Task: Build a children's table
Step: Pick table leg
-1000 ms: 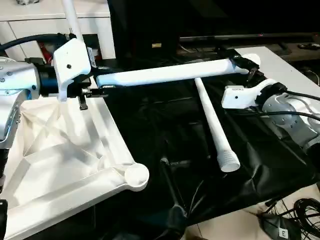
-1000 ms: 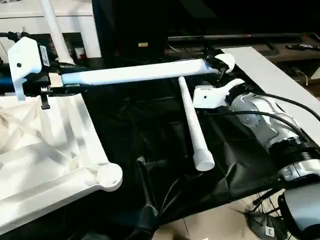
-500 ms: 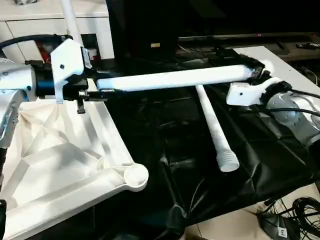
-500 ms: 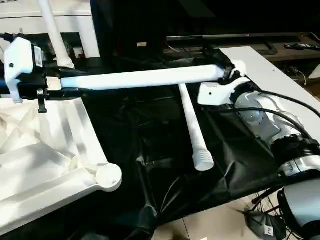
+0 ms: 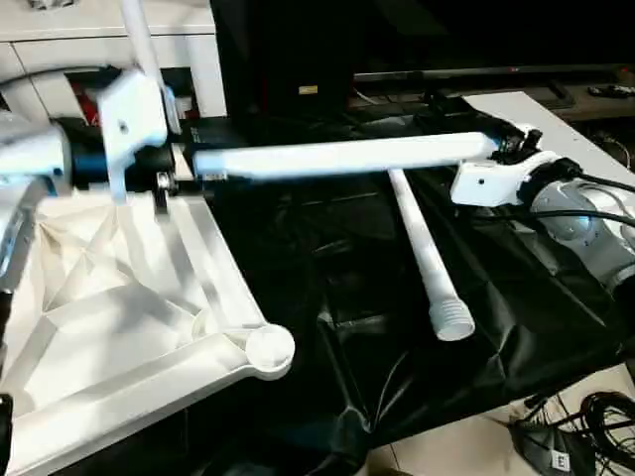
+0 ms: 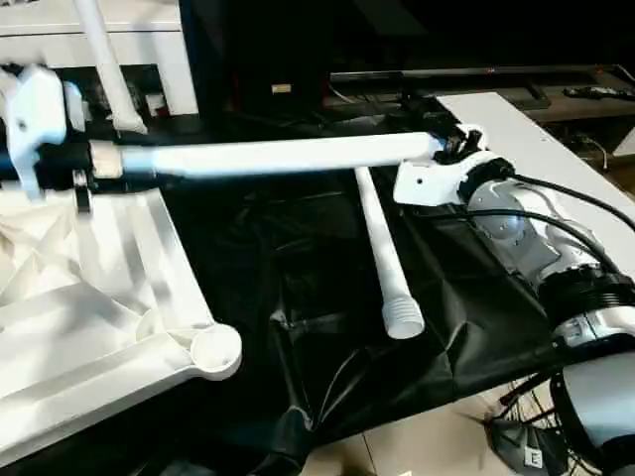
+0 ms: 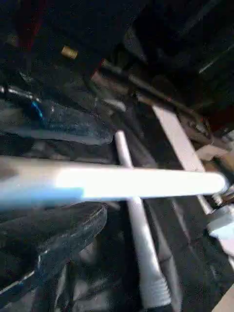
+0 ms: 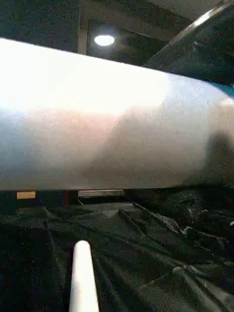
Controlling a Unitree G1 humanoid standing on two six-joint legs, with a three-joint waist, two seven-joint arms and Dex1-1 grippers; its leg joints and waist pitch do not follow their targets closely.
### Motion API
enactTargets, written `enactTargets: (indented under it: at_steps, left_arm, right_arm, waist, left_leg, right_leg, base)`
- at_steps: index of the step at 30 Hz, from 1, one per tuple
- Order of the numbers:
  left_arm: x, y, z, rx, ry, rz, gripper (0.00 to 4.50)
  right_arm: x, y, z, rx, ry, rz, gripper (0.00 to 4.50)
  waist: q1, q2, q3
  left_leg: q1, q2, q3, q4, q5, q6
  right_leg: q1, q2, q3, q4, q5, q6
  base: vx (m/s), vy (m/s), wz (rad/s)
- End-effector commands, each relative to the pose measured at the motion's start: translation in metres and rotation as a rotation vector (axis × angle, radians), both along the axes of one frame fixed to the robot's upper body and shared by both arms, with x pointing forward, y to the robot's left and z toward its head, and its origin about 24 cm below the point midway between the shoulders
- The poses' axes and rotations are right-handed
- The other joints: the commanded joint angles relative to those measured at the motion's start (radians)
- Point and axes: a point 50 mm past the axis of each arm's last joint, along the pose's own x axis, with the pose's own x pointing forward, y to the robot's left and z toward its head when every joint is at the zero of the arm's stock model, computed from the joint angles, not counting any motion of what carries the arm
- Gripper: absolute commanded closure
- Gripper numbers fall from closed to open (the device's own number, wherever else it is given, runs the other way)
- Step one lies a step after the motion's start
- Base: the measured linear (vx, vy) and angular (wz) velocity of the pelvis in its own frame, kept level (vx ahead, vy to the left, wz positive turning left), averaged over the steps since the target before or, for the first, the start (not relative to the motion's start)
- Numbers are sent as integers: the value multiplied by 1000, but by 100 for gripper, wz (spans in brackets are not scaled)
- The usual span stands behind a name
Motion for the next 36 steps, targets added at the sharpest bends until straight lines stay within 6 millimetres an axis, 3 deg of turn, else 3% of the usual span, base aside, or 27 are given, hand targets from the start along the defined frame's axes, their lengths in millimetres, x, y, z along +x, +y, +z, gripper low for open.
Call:
enactTargets:
  at_steps: [1, 6, 8, 10, 11, 12, 13, 14, 15, 16, 17, 18, 19, 20, 21, 23, 25, 26, 28, 32, 36]
  left_arm:
    - [1, 2, 4, -30, -33, 10, 202]
    - [4, 9, 14, -135, -82, 17, 163]
    - [8, 17, 27, -280, -153, 53, 157]
    - [16, 37, 48, -586, -282, 164, 138]
    - [18, 43, 51, -655, -280, 187, 138]
    - [26, 62, 50, -819, -277, 300, 120]
    - [27, 65, 49, -840, -272, 311, 115]
    - [31, 72, 44, -898, -216, 356, 109]
    - [35, 77, 33, -977, -180, 410, 99]
    - [35, 78, 29, -1008, -186, 434, 99]
    - [40, 76, 8, -1046, -8, 497, 99]
    - [41, 70, -6, -1036, 53, 532, 99]
    - [41, 66, -16, -1027, 70, 552, 99]
    - [41, 55, -40, -956, 116, 649, 99]
    - [41, 55, -41, -953, 117, 652, 99]
    - [38, 44, -60, -902, 133, 693, 99]
    - [34, 37, -71, -874, 131, 705, 99]
    - [26, 18, -98, -820, 156, 714, 99]
    - [21, 5, -115, -815, 177, 745, 99]
    - [18, -8, -120, -801, 136, 781, 99]
    - [13, -19, -119, -753, 136, 786, 99]
  right_arm:
    - [-2, -6, 1, 7, 10, -14, 255]
    - [-3, -9, -1, 15, 24, -21, 260]
    - [-2, -11, -2, 56, 43, -35, 261]
    - [-1, -15, -7, 158, 78, -80, 261]
    - [-1, -17, -9, 203, 91, -97, 261]
    - [0, -19, -13, 405, 134, -150, 261]
    - [0, -19, -13, 446, 142, -158, 261]
    - [1, -20, -14, 600, 157, -187, 261]
    - [2, -20, -17, 848, 181, -233, 261]
    - [1, -20, -18, 949, 195, -251, 261]
    - [0, -17, -21, 1187, 210, -273, 261]
    - [-3, -12, -24, 1301, 229, -260, 261]
    - [-6, -7, -26, 1365, 246, -245, 261]
    - [-13, 8, -29, 1467, 255, -208, 261]
    - [-13, 8, -30, 1471, 255, -206, 261]
    - [-21, 24, -32, 1499, 257, -170, 261]
    - [-26, 33, -33, 1498, 239, -133, 261]
    - [-38, 54, -36, 1505, 248, -77, 261]
    - [-45, 68, -35, 1575, 283, -20, 261]
    - [-53, 80, -38, 1589, 382, 38, 261]
    - [-61, 87, -45, 1545, 474, 27, 261]
  waist:
    - [-2, 5, -81]
    - [0, 3, -84]
    - [0, 1, -84]
    - [4, -4, -86]
    - [4, -10, -87]
    - [1, -16, -88]
    - [3, -13, -86]
    - [2, -16, -85]
    - [5, -15, -86]
    - [6, -14, -88]
    - [11, -5, -89]
    - [18, 11, -91]
    - [15, 5, -90]
    - [23, 20, -94]
    - [26, 19, -96]
    - [37, 26, -100]
    - [40, 29, -97]
    - [45, 28, -94]
    - [43, 24, -88]
    - [47, 26, -80]
    - [42, 19, -66]
  left_leg:
    - [53, 36, -15, -59, -289, -52]
    - [53, 36, -14, -58, -285, -48]
    - [53, 34, -13, -58, -280, -43]
    - [54, 33, -12, -55, -283, -33]
    - [50, 33, -14, -55, -272, -26]
    - [49, 30, -10, -52, -275, -14]
    - [51, 31, -13, -52, -281, -2]
    - [48, 34, -15, -55, -279, -2]
    - [54, 37, -17, -58, -286, -3]
    - [55, 38, -15, -57, -275, 3]
    - [54, 42, -18, -59, -259, 8]
    - [61, 45, -19, -60, -254, 11]
    - [59, 48, -19, -66, -259, 15]
    - [62, 49, -21, -66, -250, 10]
    - [62, 51, -21, -67, -234, 8]
    - [66, 51, -20, -69, -232, -15]
    - [60, 50, -23, -75, -245, -33]
    - [61, 52, -26, -80, -285, -61]
    - [62, 48, -24, -85, -352, -72]
    - [68, 48, -33, -95, -467, -119]
    - [72, 43, -36, -100, -552, -144]
  right_leg:
    - [23, -30, 30, -68, -78, -228]
    - [24, -30, 30, -66, -64, -236]
    - [24, -28, 29, -64, -50, -244]
    - [26, -29, 29, -65, -33, -254]
    - [31, -30, 28, -64, -31, -253]
    - [30, -29, 29, -63, -29, -254]
    - [29, -33, 28, -65, -45, -253]
    - [30, -34, 27, -65, -62, -246]
    - [25, -34, 26, -65, -75, -248]
    - [27, -32, 27, -64, -52, -252]
    - [27, -38, 26, -61, -20, -264]
    - [21, -38, 23, -51, 14, -276]
    - [23, -35, 22, -56, 15, -273]
    - [25, -37, 21, -54, 32, -271]
    - [21, -36, 20, -57, 64, -261]
    - [20, -37, 19, -60, 71, -247]
    - [22, -36, 17, -62, 58, -232]
    - [22, -39, 19, -68, 14, -206]
    - [16, -36, 23, -76, -60, -177]
    - [1, -39, 27, -95, -250, -113]
    - [-10, -40, 27, -111, -366, -81]
  base:
    - [0, 0, 0]
    - [0, 0, 0]
    - [0, 0, 0]
    - [0, 0, 0]
    - [0, 0, 0]
    - [0, 0, 0]
    - [0, 0, 0]
    - [0, 0, 0]
    - [0, 0, 0]
    - [0, 0, 0]
    - [0, 0, 0]
    - [0, 0, 0]
    - [0, 0, 0]
    - [0, 0, 0]
    - [0, 0, 0]
    - [0, 0, 0]
    - [0, 0, 0]
    - [0, 0, 0]
    - [0, 0, 0]
    - [0, 0, 0]
    - [0, 0, 0]
